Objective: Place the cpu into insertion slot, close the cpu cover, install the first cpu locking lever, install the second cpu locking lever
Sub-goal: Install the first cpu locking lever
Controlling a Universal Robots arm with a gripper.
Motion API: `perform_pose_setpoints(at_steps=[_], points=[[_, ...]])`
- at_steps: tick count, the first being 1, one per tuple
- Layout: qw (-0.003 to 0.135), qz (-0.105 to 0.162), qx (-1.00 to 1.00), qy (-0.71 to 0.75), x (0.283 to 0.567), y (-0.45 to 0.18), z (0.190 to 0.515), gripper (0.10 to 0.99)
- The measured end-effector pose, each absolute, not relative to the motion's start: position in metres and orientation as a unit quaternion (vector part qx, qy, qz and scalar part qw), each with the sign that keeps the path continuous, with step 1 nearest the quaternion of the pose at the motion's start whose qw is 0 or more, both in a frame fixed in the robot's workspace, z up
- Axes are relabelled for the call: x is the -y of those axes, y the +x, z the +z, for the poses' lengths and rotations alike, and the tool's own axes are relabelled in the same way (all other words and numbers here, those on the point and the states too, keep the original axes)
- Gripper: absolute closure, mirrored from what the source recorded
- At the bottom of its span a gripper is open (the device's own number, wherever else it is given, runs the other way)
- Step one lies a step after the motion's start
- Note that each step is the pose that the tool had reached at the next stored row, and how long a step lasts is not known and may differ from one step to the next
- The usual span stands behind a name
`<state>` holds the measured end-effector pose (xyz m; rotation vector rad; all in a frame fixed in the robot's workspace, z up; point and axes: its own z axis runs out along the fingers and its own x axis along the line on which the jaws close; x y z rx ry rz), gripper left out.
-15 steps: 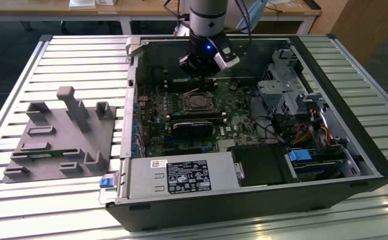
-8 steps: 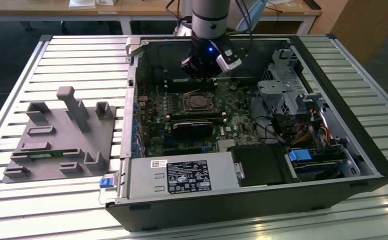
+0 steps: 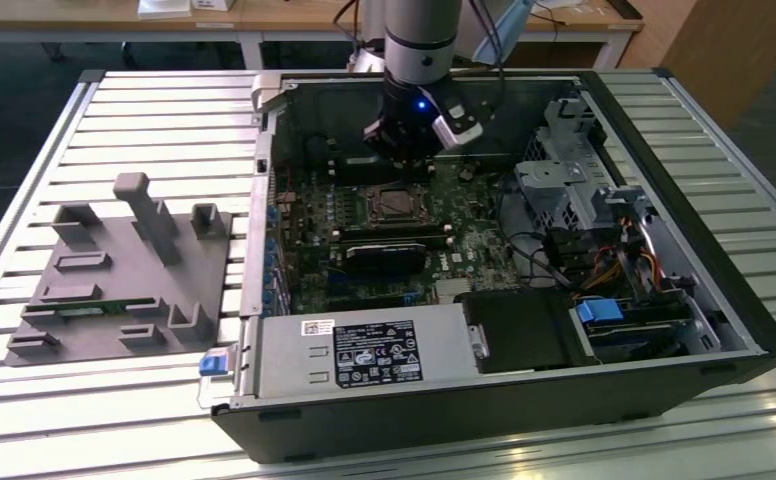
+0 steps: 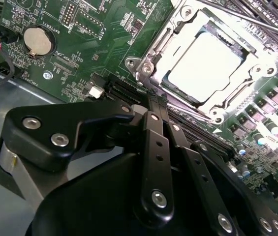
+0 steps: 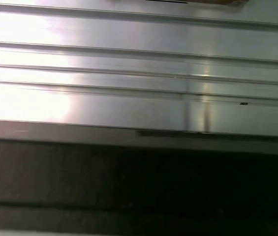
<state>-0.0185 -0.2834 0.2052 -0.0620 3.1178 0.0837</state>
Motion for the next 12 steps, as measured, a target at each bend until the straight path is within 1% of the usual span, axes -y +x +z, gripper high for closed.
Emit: perform_pose_setpoints(at_steps=[12], points=[[0.011, 0.026, -0.999, -0.02, 0.2833, -0.0183, 0.202, 0.98]])
